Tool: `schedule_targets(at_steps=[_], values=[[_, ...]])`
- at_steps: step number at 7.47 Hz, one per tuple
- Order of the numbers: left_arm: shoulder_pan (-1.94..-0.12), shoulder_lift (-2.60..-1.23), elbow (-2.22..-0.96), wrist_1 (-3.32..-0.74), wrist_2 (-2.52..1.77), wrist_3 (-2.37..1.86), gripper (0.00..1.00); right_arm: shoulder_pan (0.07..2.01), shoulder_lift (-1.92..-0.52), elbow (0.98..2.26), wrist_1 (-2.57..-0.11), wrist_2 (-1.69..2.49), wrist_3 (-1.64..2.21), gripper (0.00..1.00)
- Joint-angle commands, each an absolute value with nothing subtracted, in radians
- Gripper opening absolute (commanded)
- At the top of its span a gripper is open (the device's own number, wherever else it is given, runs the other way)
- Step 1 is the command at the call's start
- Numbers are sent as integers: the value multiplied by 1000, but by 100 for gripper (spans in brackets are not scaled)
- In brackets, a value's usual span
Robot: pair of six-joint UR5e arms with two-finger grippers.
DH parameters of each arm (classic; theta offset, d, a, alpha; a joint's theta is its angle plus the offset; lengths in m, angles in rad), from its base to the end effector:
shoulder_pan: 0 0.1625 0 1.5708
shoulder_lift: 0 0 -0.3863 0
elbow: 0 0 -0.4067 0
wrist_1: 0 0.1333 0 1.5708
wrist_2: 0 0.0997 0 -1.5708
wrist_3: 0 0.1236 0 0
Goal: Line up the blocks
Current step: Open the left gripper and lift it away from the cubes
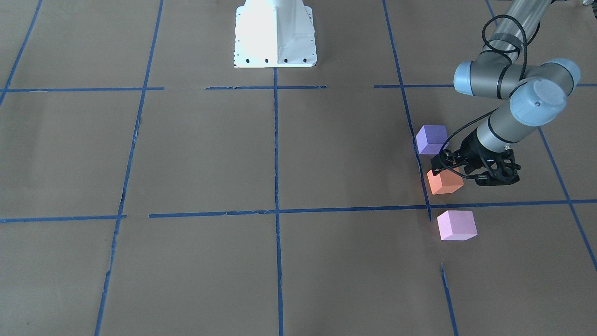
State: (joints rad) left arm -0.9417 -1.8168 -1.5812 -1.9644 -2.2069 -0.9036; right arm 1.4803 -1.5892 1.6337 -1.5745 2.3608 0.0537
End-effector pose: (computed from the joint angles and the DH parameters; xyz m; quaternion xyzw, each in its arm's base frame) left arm 0.3205 -0.5422 0.4528 0.0130 0.4238 -0.0242 0.9053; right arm -0.0001 -0.5044 0.6135 -0.0089 -0.3851 -0.0248 0.9225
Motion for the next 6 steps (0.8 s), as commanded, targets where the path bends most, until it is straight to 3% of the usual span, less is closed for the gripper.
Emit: schedule_targets(at_steps=[1, 4, 6], values=[[-988, -1799, -1650, -1953, -2181, -896, 100, 1480, -1589, 1634, -1574, 2361, 54, 100], [-1052, -1801, -1742, -1867, -2178, -891, 100, 1480, -1589, 1634, -1574, 2361, 54, 100], [-1209, -1799, -1758, -1800, -2186, -699, 100, 1480, -1589, 1634, -1574, 2361, 54, 100]])
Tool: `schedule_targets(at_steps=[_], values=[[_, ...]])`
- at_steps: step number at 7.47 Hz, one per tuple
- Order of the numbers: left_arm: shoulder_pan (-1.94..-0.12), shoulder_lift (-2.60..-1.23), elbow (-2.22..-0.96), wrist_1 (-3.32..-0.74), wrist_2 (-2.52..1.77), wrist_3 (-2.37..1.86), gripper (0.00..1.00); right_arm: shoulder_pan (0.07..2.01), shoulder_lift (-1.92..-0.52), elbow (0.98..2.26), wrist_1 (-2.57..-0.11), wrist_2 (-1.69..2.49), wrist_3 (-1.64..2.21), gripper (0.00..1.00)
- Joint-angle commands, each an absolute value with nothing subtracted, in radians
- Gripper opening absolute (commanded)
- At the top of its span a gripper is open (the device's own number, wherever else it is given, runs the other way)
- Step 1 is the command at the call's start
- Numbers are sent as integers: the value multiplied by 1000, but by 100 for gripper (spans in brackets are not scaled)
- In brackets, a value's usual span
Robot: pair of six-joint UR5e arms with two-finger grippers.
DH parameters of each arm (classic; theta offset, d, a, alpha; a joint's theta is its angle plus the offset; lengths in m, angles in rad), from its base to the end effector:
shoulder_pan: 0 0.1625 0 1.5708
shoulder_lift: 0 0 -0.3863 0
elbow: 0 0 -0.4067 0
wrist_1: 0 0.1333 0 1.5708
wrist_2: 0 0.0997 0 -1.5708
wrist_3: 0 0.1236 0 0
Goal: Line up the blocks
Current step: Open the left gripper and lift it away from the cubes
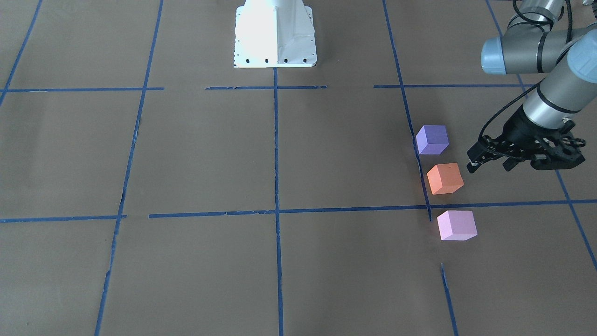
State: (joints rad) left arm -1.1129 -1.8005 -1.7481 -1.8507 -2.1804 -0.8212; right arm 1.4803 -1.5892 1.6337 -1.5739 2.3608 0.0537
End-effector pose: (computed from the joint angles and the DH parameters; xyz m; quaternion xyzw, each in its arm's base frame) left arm 0.2104 -0.5683 0.3928 0.0891 0.4184 -0.0629 0.9017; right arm -0.0001 -0.5045 0.6134 -0.0087 -0.3851 -0.0249 0.9225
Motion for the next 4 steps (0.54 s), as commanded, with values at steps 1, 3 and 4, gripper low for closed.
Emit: schedule_targets(at_steps=[1, 3, 4], values=[[-1288, -1801, -1744, -1701, -2189, -507, 100, 1480, -1589, 1634, -1574, 2361, 54, 100], [-1433, -1802, -1683, -1619, -2194, -187, 100, 1480, -1589, 1634, -1574, 2361, 54, 100], [-1503, -1801, -1633, -1618, -2198, -54, 99, 1480, -1589, 1634, -1574, 2361, 54, 100]])
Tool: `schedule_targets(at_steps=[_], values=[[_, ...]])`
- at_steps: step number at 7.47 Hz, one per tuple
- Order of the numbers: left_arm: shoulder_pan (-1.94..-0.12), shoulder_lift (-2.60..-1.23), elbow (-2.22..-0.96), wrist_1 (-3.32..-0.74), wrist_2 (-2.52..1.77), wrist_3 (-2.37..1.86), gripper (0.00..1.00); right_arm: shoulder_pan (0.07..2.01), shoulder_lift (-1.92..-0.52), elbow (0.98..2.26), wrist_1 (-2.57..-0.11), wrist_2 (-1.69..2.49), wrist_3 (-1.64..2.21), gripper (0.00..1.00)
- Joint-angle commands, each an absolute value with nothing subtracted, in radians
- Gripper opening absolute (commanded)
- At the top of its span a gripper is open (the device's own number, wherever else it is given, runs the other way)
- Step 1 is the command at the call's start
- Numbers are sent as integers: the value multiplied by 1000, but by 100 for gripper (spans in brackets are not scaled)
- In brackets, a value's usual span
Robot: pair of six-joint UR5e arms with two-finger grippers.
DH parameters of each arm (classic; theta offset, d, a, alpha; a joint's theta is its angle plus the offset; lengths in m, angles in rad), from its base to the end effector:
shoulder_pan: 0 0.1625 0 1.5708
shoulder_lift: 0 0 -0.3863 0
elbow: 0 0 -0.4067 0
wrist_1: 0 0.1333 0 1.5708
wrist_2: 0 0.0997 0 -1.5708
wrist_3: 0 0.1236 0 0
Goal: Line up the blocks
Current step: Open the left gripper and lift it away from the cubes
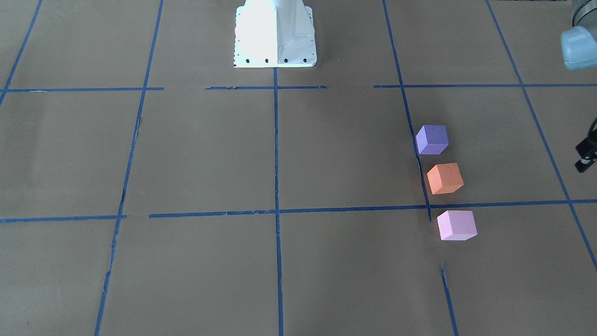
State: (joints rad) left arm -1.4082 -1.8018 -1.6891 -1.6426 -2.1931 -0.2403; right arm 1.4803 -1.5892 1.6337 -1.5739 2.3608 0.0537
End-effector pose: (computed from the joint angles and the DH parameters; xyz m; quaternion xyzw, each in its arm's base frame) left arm 0.0371 -0.6046 0.4502 0.1350 0.3331 0.0278 0.9327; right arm -0.0001 -0.5045 0.6134 -0.0087 -0.3851 -0.0249 0.9225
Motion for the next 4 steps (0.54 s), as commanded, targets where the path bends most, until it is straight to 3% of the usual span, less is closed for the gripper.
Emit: schedule_targets(at_steps=[1, 4], values=[[-1575, -1802, -1555, -1611, -2253, 78, 99, 1480, -1589, 1634, -1575, 2361, 54, 100], [-1675, -1752, -1422, -1609, -2266, 233, 99, 1480, -1589, 1634, -1574, 2361, 54, 100]])
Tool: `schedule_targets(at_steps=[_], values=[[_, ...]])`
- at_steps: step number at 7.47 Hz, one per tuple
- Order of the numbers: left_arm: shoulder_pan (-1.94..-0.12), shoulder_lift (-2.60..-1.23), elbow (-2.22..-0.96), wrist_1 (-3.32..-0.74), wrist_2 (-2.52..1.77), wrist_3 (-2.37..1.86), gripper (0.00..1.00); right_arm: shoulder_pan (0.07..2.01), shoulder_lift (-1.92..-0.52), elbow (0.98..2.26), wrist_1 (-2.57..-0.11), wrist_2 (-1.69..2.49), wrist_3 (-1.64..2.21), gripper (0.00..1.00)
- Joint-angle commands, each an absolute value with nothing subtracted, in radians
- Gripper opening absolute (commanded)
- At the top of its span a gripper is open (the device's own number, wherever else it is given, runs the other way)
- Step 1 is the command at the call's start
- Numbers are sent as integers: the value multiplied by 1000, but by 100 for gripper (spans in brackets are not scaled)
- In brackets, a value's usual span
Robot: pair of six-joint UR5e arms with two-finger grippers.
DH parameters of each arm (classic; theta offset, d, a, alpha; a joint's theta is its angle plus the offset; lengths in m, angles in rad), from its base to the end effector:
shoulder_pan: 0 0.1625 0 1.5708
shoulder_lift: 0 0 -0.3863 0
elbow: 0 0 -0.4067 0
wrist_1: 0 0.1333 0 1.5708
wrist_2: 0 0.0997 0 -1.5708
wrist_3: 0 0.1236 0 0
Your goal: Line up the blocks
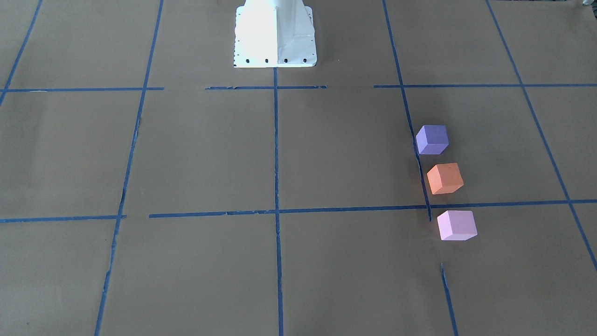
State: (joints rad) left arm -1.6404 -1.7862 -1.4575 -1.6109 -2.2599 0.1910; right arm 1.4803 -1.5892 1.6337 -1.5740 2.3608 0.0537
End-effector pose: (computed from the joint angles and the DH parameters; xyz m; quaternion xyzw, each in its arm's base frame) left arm -0.0963 -0.5941 0.5787 0.1101 0.3254 0.0809 0.9357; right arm -0.0001 -0.5045 0.6134 -0.0087 -0.3851 -0.0249 0.9225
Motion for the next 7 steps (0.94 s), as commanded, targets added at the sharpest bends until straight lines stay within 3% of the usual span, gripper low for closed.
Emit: schedule_targets(at_steps=[1, 4, 7], values=[[-1678, -1735, -1422, -1608, -2267, 233, 99, 1480, -1589, 1634, -1575, 2361, 54, 100], [-1675, -1737, -1424, -1522, -2319, 215, 99, 1480, -1589, 1634, -1574, 2361, 54, 100], [-1611, -1727, -1497, -1490, -2353, -81, 100, 1480, -1589, 1634, -1574, 2361, 54, 100]])
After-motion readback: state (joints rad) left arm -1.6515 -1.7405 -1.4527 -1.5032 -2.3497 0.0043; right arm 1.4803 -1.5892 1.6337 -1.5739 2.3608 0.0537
